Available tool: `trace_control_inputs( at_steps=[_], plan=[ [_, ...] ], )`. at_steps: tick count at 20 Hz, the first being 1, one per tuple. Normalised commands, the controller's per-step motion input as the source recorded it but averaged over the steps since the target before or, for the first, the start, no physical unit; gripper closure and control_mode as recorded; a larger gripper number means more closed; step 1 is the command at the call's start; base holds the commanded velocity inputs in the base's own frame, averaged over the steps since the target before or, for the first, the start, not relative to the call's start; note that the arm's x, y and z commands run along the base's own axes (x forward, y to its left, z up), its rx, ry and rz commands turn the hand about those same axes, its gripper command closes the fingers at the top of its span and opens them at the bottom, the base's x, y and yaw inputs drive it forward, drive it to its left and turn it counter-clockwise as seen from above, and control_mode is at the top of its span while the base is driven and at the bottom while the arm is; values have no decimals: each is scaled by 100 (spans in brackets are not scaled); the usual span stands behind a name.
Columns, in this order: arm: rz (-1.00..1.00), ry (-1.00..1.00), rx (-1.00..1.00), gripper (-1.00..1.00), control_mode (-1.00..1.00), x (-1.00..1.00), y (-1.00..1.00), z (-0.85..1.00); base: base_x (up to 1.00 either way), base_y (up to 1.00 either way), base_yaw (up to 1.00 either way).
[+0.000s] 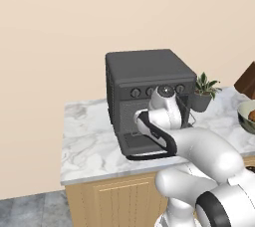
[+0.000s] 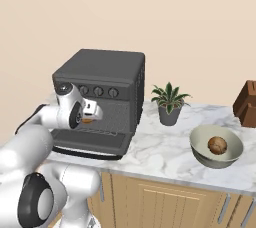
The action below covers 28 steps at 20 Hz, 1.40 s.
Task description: Pick up the heated bread from the toaster oven and place it in the bowl. Then move the bread bowl to the dining counter.
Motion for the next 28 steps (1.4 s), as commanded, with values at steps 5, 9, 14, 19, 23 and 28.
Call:
trace_control_inputs(
  at_steps=[5, 9, 14, 19, 23, 28],
  plan=[
    [-3, -2, 0, -100, -100, 0, -3, 0, 0, 0, 0],
    [0, 0, 0, -100, -100, 0, 0, -6, 0, 0, 0],
    [0, 0, 0, 100, -100, 0, 0, -3, 0, 0, 0],
    [0, 0, 0, 100, -100, 0, 0, 0, 0, 0, 0],
    [0, -1, 0, 100, -100, -22, 0, 0, 0, 0, 0],
    [0, -1, 0, 100, -100, -34, -1, 0, 0, 0, 0]
  ],
)
